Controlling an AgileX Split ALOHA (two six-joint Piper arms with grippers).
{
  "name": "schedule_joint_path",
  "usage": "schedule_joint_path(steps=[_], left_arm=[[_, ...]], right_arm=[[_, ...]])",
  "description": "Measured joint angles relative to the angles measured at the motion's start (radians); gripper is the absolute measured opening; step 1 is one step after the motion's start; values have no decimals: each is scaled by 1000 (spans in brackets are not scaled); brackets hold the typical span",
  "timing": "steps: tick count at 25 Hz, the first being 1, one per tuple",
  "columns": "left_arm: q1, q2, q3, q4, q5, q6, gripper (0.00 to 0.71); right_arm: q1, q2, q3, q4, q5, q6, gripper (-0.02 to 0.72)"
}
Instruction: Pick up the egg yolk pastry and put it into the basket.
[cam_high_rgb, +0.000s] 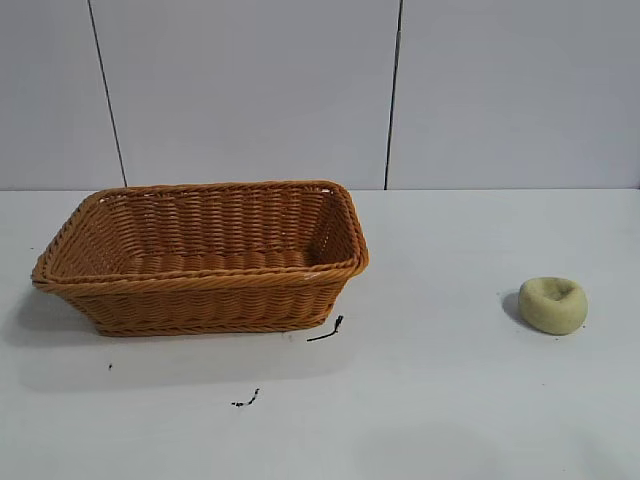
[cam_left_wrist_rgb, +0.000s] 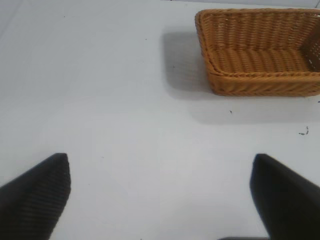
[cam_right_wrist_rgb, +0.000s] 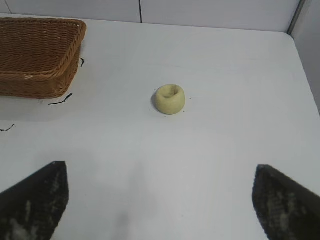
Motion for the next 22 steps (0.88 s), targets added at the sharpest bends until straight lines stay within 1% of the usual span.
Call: schedule_joint_path(steps=[19, 22], left_arm=[[0, 0, 0, 0, 0, 0, 696], [0, 0, 0, 0, 0, 0, 696]], right_arm=[[0, 0, 0, -1, 0, 0, 693], [0, 47, 0, 0, -1, 0, 693]])
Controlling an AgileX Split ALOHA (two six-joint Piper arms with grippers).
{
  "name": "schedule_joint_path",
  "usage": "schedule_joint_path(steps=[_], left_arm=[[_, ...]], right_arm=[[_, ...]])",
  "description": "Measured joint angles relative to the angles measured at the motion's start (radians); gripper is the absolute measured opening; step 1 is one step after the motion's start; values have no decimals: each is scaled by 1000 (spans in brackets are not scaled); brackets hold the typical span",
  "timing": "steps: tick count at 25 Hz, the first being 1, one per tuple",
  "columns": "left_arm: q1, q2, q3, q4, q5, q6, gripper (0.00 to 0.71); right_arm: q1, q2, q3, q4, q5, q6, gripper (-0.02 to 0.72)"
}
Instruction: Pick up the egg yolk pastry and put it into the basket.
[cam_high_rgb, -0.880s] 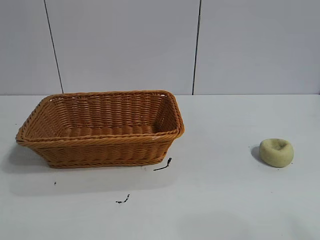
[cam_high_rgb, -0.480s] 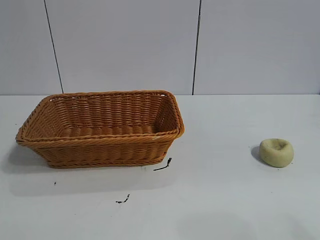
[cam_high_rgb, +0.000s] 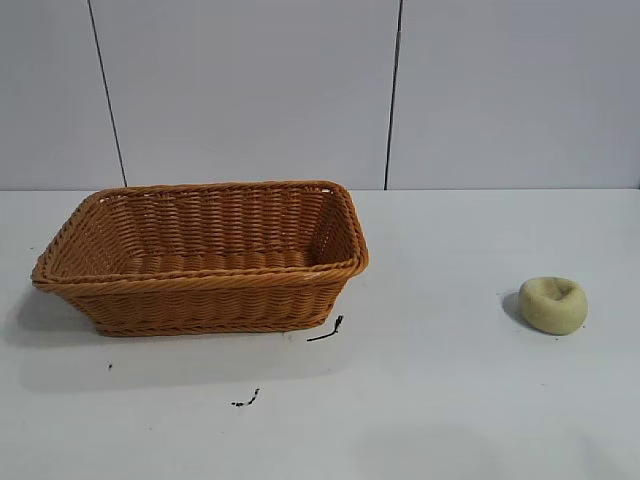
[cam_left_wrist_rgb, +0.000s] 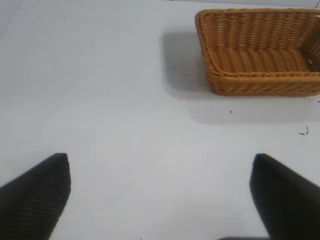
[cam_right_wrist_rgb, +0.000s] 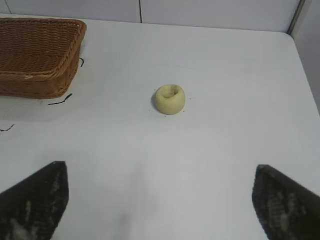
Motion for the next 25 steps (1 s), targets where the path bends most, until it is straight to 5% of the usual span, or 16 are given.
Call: schedule_joint_path(steps=[4, 14, 25], left_arm=[[0, 0, 0, 0, 0, 0, 696], [0, 0, 0, 0, 0, 0, 696], [0, 0, 0, 0, 0, 0, 696]], right_arm=[[0, 181, -27, 0, -23, 0, 693], [0, 816, -226, -1, -219, 0, 693], [0, 1486, -619, 0, -243, 0, 693]])
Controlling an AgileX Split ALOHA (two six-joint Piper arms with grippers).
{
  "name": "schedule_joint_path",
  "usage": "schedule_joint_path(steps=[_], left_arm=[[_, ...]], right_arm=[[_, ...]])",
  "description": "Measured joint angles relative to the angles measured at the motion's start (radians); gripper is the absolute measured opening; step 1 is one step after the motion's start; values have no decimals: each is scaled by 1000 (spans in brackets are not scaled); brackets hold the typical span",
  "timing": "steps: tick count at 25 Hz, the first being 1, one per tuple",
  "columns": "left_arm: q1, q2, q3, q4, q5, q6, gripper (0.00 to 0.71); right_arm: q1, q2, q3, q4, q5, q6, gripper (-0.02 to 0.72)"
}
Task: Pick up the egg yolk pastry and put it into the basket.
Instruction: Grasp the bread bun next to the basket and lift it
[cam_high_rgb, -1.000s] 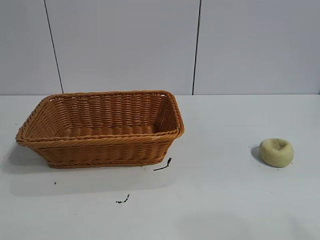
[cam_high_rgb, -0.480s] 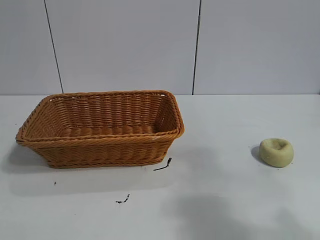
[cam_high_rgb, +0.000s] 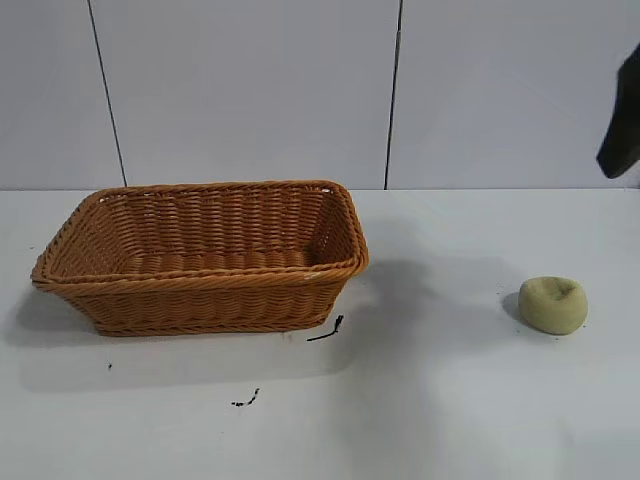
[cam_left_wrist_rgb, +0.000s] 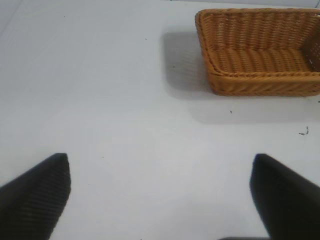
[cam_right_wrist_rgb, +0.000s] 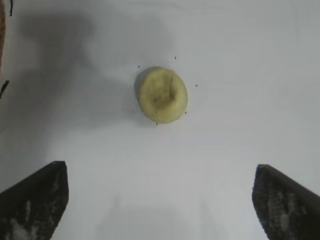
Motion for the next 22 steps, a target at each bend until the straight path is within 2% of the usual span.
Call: schedule_joint_path(steps=[7, 15, 22], left_arm=[[0, 0, 0, 0, 0, 0, 696], [0, 0, 0, 0, 0, 0, 696], [0, 0, 0, 0, 0, 0, 696]], right_arm=[[79, 246, -134, -14, 19, -38, 693], [84, 385, -141, -69, -141, -21, 693], [84, 512, -142, -78, -197, -19, 693]])
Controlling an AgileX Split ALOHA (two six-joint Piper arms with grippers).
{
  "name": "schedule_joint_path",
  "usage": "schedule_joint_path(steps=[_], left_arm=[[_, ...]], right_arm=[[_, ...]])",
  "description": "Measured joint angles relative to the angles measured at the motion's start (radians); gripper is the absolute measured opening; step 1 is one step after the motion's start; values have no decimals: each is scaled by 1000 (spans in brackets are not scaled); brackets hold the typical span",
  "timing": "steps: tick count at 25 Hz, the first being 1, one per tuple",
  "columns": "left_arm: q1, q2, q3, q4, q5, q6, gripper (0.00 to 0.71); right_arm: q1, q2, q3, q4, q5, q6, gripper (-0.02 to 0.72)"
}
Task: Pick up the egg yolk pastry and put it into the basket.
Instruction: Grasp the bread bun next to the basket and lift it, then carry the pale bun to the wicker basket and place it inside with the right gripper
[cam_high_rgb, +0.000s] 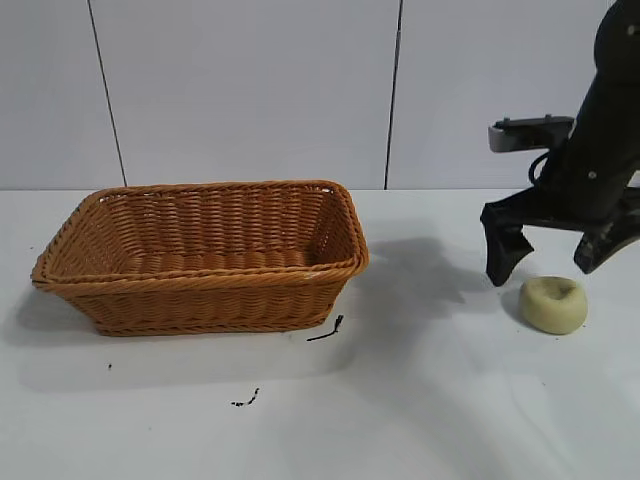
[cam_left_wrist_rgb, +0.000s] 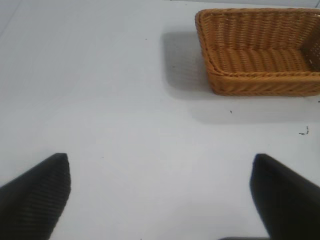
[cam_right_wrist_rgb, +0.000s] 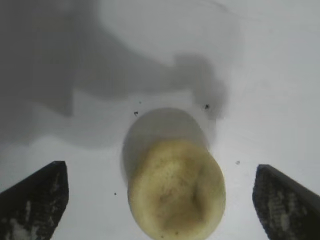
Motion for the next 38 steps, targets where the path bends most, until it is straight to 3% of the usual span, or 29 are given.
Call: schedule_joint_path(steps=[7, 9, 11, 17, 19, 24, 31, 34, 38], left_arm=[[0, 0, 0, 0, 0, 0, 696], [0, 0, 0, 0, 0, 0, 696], [0, 0, 0, 0, 0, 0, 696], [0, 0, 0, 0, 0, 0, 696], [0, 0, 0, 0, 0, 0, 696], [0, 0, 0, 0, 0, 0, 696], [0, 0, 0, 0, 0, 0, 696], [0, 0, 0, 0, 0, 0, 696], [0, 0, 0, 0, 0, 0, 696]], right_arm=[[0, 29, 0, 2, -19, 8, 693], [0, 29, 0, 2, -13, 8, 664], [0, 29, 0, 2, 7, 9, 566], [0, 29, -2, -13, 47, 11, 84], [0, 29, -3, -13, 47, 11, 16], [0, 29, -44, -13, 95, 11, -2], [0, 31, -309, -13, 441, 11, -11], [0, 31, -447, -13, 544, 11, -11], [0, 31, -618, -8, 627, 15, -11]])
